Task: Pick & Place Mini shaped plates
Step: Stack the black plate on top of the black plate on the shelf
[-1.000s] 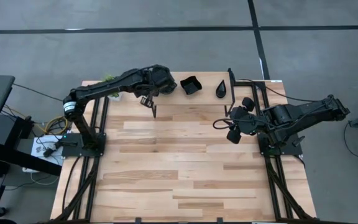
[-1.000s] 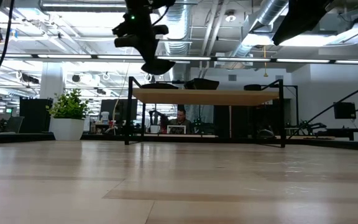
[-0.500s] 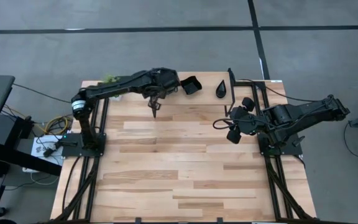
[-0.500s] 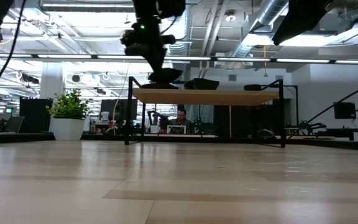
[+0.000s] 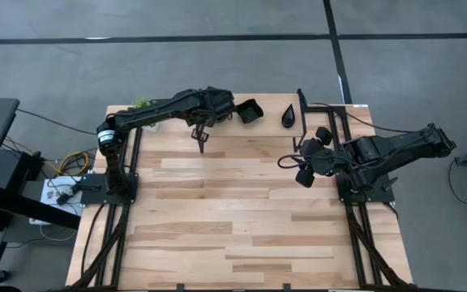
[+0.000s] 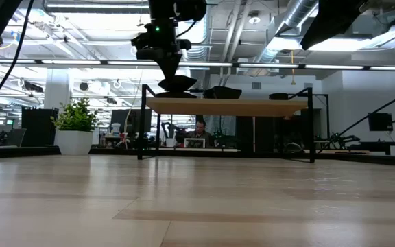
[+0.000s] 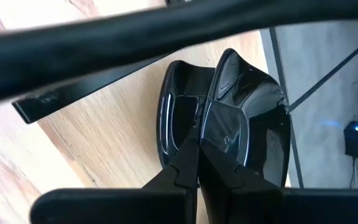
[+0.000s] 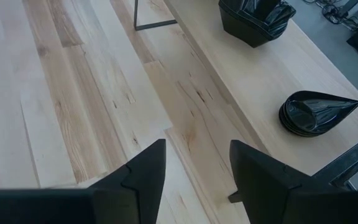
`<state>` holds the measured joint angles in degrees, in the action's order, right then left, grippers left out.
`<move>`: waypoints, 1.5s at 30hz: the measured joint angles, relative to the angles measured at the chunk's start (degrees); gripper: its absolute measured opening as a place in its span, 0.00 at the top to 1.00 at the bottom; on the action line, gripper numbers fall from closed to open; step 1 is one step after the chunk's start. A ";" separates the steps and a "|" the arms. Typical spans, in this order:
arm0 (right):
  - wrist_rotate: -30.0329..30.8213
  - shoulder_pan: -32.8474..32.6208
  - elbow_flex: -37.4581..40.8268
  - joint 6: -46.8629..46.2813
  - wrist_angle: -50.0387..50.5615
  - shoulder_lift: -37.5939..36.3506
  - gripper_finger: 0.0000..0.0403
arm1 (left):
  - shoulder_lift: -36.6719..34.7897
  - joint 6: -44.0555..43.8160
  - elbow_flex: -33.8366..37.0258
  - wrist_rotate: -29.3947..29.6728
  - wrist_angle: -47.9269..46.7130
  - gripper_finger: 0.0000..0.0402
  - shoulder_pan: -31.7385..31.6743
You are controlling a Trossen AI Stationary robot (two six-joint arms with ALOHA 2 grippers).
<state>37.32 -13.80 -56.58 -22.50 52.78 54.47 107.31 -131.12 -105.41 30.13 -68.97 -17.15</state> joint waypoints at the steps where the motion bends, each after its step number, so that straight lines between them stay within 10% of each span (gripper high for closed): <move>1: 0.00 0.00 0.00 0.00 0.00 -0.01 0.57 | 0.17 -0.53 0.00 0.00 -0.06 0.97 0.00; 45: 0.00 0.01 -0.02 0.00 -0.16 0.01 0.58 | 2.84 -1.00 0.46 0.79 0.90 0.97 0.24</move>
<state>37.32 -13.79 -56.60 -22.50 52.62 54.48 110.15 -132.12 -104.95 30.92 -68.07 -16.91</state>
